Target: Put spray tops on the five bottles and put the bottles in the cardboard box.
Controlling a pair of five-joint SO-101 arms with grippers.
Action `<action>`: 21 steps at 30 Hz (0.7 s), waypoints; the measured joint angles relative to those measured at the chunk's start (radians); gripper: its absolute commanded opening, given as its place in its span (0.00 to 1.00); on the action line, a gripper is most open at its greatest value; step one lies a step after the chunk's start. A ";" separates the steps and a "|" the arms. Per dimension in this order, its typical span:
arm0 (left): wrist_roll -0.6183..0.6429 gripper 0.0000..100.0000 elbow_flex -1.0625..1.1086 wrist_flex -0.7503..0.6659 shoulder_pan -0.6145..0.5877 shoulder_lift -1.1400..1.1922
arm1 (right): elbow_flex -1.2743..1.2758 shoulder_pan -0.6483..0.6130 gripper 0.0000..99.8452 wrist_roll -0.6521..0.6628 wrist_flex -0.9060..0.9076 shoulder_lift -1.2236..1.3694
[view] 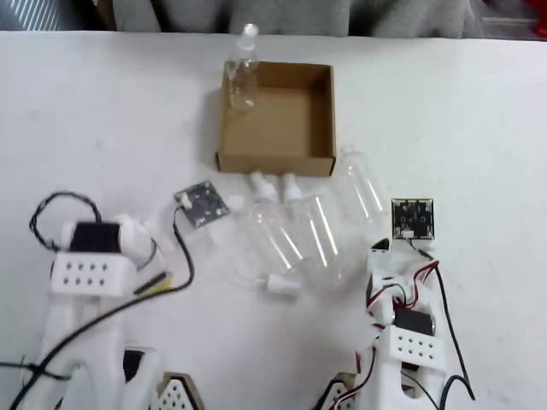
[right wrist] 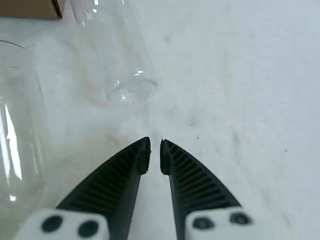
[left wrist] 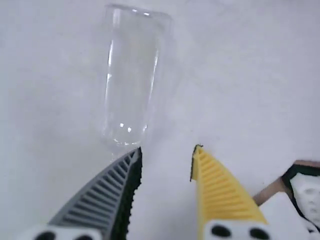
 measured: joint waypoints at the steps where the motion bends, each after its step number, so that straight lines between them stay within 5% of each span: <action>1: 0.020 0.17 0.048 -0.028 0.000 -0.040 | 0.000 0.000 0.02 0.000 0.000 0.000; 11: 0.238 0.17 0.308 -0.233 0.000 -0.176 | 0.000 0.000 0.02 0.000 0.000 0.000; 21: 0.425 0.03 0.388 -0.419 -0.037 -0.176 | 0.000 0.000 0.02 0.000 0.000 0.000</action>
